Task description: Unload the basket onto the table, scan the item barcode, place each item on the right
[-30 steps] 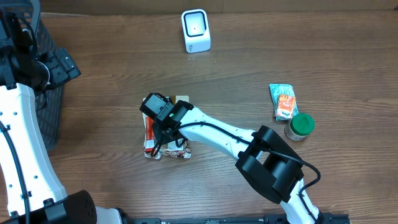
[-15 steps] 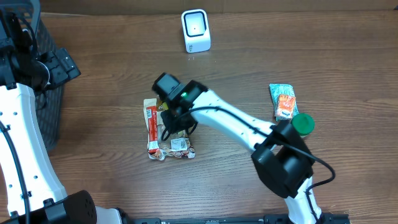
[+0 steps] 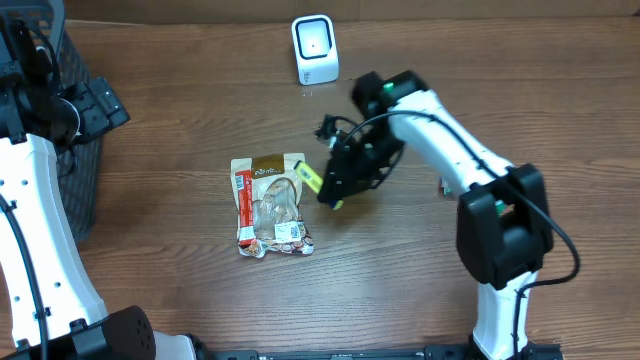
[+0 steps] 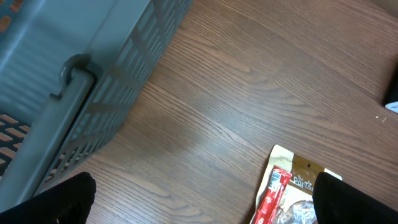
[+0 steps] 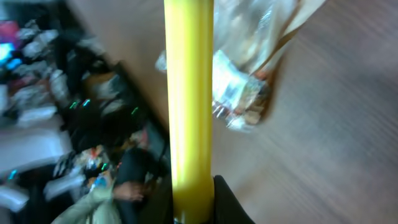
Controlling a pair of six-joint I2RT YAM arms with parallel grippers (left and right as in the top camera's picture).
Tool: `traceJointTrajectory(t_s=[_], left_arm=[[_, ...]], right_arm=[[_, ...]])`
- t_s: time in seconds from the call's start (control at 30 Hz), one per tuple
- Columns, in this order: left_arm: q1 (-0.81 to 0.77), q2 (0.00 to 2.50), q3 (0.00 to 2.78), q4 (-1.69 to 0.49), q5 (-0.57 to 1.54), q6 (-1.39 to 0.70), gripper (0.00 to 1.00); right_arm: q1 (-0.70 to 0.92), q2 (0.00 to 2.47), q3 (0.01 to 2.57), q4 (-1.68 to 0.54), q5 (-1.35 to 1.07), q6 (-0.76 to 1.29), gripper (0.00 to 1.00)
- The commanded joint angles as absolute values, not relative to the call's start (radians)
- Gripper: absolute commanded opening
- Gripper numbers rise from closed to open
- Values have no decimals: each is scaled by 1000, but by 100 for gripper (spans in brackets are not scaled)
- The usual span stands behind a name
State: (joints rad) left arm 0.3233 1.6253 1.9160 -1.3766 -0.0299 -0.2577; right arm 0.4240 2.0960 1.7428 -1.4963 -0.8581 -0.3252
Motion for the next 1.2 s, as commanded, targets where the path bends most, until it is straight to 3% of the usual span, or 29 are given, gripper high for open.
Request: traceJointTrajectory(t_s=[0.0,0.1,0.23,1.17], left_arm=[[325,1621,1933,-1377,-26,-250,100],[325,1621,1933,-1377,-26,-250,99],[325,1621,1933,-1377,-26,-250,100],[325,1621,1933,-1377,-26,-250,100]], right_arm=[[391,2001,1768,-1571,-994,-665,4],[365,1968,1768,-1682,-997,-842,4],[358,1922,1762,-1695,-988,-893,4],[359,1905,1761,-1695,-985,-895,4]])
